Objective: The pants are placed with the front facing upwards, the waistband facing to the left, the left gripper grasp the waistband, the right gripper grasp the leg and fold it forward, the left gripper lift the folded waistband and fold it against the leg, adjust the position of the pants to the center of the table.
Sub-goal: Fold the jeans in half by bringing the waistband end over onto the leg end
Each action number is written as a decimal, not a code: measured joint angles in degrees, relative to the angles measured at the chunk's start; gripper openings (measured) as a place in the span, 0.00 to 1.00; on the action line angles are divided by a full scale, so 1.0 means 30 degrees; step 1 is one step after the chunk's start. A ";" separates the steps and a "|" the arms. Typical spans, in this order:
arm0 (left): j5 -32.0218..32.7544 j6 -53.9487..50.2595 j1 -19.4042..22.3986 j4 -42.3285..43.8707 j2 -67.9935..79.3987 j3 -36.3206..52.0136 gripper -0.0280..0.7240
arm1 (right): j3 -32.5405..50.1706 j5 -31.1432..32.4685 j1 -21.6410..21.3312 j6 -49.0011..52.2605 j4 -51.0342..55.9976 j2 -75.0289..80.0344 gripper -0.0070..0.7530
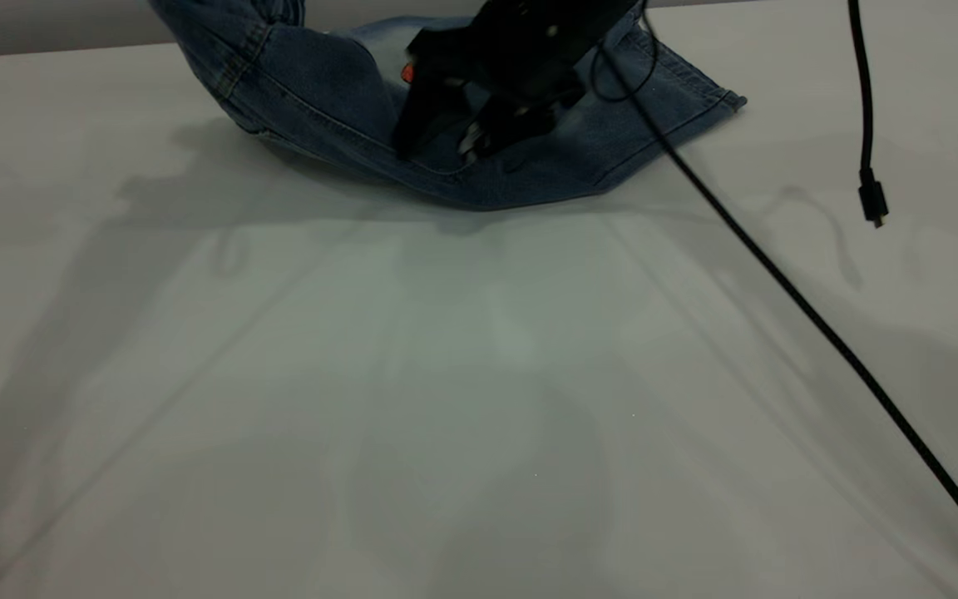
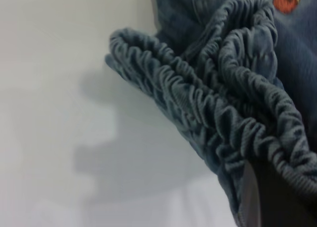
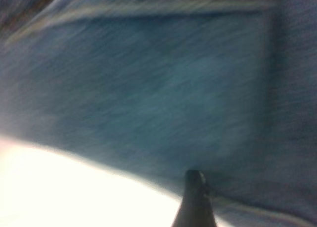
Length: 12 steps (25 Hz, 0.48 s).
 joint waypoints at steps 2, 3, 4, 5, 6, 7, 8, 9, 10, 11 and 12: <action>-0.0436 0.0193 0.0000 -0.0019 0.0000 0.0000 0.16 | 0.0000 0.0062 0.0326 0.0000 0.0000 -0.0008 0.64; -0.0438 0.0223 0.0000 -0.0019 0.0000 0.0000 0.16 | 0.0000 0.0062 0.0423 0.0000 0.0000 -0.0023 0.64; -0.0376 0.0371 0.0000 -0.0019 0.0000 0.0000 0.16 | 0.0000 0.0062 0.0484 0.0000 0.0000 -0.0064 0.64; -0.0356 0.0502 0.0000 -0.0036 0.0017 0.0000 0.16 | 0.0000 0.0043 0.0484 0.0000 0.0000 -0.0112 0.64; -0.0356 0.0579 0.0000 -0.0033 0.0017 0.0000 0.16 | 0.0000 0.0043 0.0484 -0.0017 -0.0029 -0.0239 0.64; -0.0380 0.0583 0.0000 -0.0033 0.0017 0.0000 0.16 | 0.0000 0.0043 0.0484 -0.0017 -0.0234 -0.0384 0.64; -0.0397 0.0583 0.0000 -0.0039 0.0017 0.0000 0.16 | 0.0000 0.0043 0.0484 0.0000 -0.0407 -0.0508 0.64; -0.0487 0.0583 0.0000 -0.0039 0.0017 0.0000 0.16 | 0.0000 0.0097 0.0467 0.0000 -0.0441 -0.0676 0.64; -0.0740 0.0583 0.0000 -0.0055 0.0017 0.0000 0.16 | 0.0000 0.0175 0.0467 0.0016 -0.0441 -0.0812 0.64; -0.1002 0.0583 0.0000 -0.0055 0.0017 0.0000 0.16 | 0.0000 0.0323 0.0514 0.0016 -0.0356 -0.0912 0.64; -0.1191 0.0583 0.0000 -0.0055 0.0017 0.0000 0.16 | 0.0000 0.0357 0.0650 0.0016 -0.0254 -0.0917 0.64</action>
